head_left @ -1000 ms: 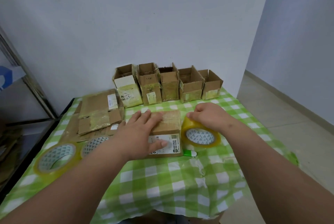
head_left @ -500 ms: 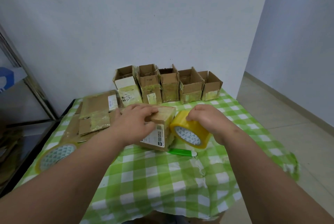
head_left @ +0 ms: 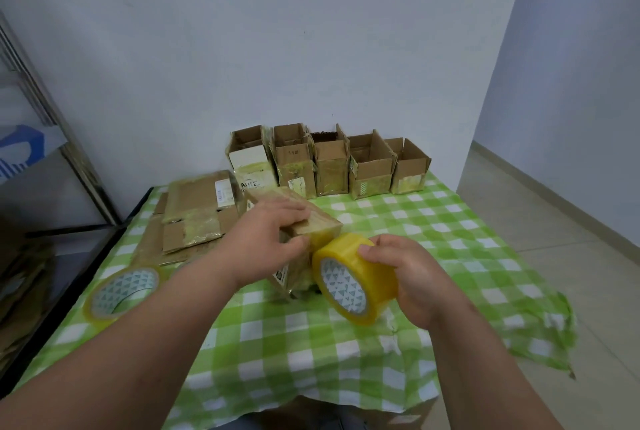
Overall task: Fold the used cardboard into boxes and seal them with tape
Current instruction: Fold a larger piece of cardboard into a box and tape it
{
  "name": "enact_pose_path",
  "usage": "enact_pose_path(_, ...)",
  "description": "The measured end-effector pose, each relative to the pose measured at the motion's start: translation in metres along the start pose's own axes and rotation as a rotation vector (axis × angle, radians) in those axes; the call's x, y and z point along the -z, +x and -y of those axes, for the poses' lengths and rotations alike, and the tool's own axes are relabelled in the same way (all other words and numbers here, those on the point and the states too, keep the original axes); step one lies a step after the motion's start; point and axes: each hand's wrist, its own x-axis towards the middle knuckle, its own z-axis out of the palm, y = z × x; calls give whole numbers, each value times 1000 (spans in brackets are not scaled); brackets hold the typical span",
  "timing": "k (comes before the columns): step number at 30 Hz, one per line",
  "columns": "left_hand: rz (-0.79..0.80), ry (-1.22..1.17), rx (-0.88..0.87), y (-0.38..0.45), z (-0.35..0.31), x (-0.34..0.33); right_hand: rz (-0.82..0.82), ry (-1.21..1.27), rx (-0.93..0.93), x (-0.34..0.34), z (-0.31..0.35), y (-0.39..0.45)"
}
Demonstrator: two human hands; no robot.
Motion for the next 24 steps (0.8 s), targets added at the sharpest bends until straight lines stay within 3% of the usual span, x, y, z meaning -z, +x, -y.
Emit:
enact_pose_path(9,-31,7,-66,-37,13,0,90,170,31,-48,-34,-29)
enact_pose_path(17,3,68,-201,-40,-6,0,-29,346,97,-55,-53,-39)
enact_pose_path(24,9,15,-56,-30,18,3,-45,228,118,-72,-42,-33)
